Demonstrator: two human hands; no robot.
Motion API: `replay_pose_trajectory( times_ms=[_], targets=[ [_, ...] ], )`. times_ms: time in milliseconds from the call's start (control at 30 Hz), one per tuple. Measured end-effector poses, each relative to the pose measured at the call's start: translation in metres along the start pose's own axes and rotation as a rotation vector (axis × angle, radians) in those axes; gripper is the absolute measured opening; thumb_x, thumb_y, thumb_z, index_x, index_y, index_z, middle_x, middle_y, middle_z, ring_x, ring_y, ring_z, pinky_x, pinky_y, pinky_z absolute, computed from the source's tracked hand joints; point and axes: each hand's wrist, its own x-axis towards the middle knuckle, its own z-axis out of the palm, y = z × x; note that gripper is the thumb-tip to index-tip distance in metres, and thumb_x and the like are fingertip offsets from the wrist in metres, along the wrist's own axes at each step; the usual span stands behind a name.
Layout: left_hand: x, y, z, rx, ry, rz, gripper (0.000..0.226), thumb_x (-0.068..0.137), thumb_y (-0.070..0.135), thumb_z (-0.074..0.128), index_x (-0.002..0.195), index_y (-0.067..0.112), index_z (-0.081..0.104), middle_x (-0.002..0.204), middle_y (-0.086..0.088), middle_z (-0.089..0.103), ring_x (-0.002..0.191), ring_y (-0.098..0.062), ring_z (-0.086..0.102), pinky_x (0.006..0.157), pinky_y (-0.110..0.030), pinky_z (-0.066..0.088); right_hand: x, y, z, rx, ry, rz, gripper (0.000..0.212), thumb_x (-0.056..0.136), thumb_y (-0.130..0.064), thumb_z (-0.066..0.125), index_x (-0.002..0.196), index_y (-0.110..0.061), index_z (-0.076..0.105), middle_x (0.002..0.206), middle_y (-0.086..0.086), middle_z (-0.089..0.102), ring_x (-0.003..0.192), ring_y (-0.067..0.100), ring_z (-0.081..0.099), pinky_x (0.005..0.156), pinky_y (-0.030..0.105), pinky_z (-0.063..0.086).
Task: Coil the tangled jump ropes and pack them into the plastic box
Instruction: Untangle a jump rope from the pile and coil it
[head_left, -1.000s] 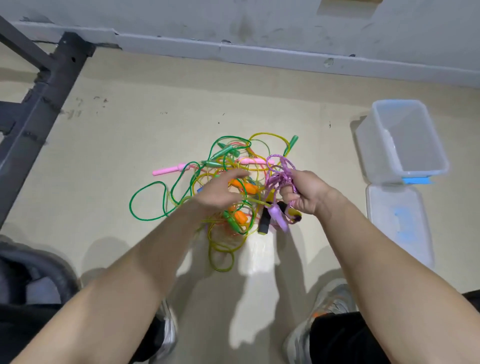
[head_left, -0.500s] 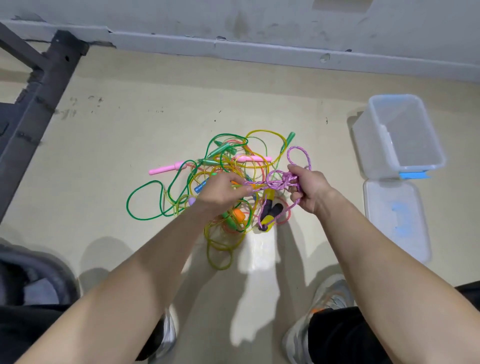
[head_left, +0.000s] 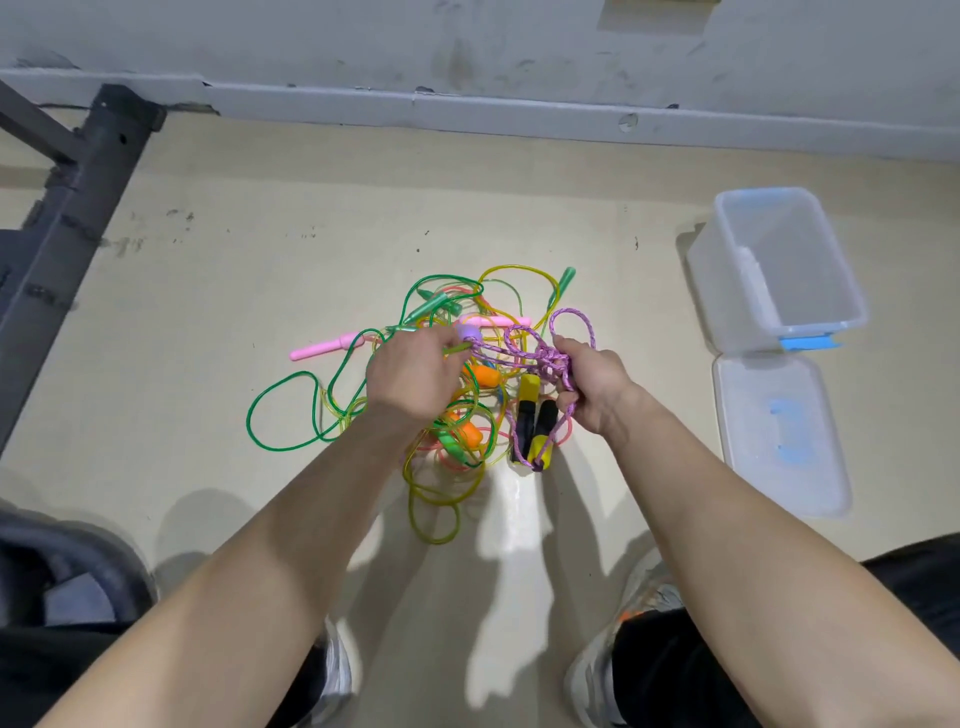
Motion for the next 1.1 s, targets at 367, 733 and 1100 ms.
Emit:
replay_pose_trajectory(
  times_ms=[367, 733, 1100],
  targets=[
    [-0.005, -0.002, -0.015, -0.506, -0.325, 0.015, 0.046, 0.095, 0.036, 0.065, 0.051, 0.029, 0.052, 0.050, 0.009, 0.030, 0.053, -0.011, 0.029, 0.058, -0.034, 0.024, -0.011, -0.002, 0.002, -0.004, 0.019, 0.014, 0.019, 0.094, -0.018, 0.061, 0.095, -0.001, 0.052, 0.067, 0.014, 0.052, 0.056, 0.028, 0.052, 0.050, 0.030, 0.047],
    [-0.005, 0.002, -0.025, -0.675, -0.436, -0.030, 0.045, 0.084, 0.026, 0.064, 0.043, 0.024, 0.046, 0.045, 0.011, 0.030, 0.043, -0.009, 0.026, 0.050, -0.031, 0.020, -0.046, 0.006, 0.021, -0.647, -0.468, -0.556, 0.043, 0.070, -0.020, 0.069, 0.112, -0.019, 0.068, 0.100, 0.003, 0.070, 0.088, 0.011, 0.062, 0.085, 0.036, 0.054],
    [-0.007, -0.008, -0.033, -0.820, -0.351, 0.043, 0.014, 0.094, 0.004, 0.067, 0.106, -0.002, 0.070, 0.050, 0.023, 0.057, 0.048, 0.010, 0.052, 0.053, -0.003, 0.036, -0.038, 0.007, 0.003, -0.421, -0.588, -0.396, 0.015, 0.099, -0.014, 0.062, 0.106, -0.002, 0.068, 0.071, -0.001, 0.070, 0.060, 0.012, 0.061, 0.057, 0.022, 0.049]
  ],
)
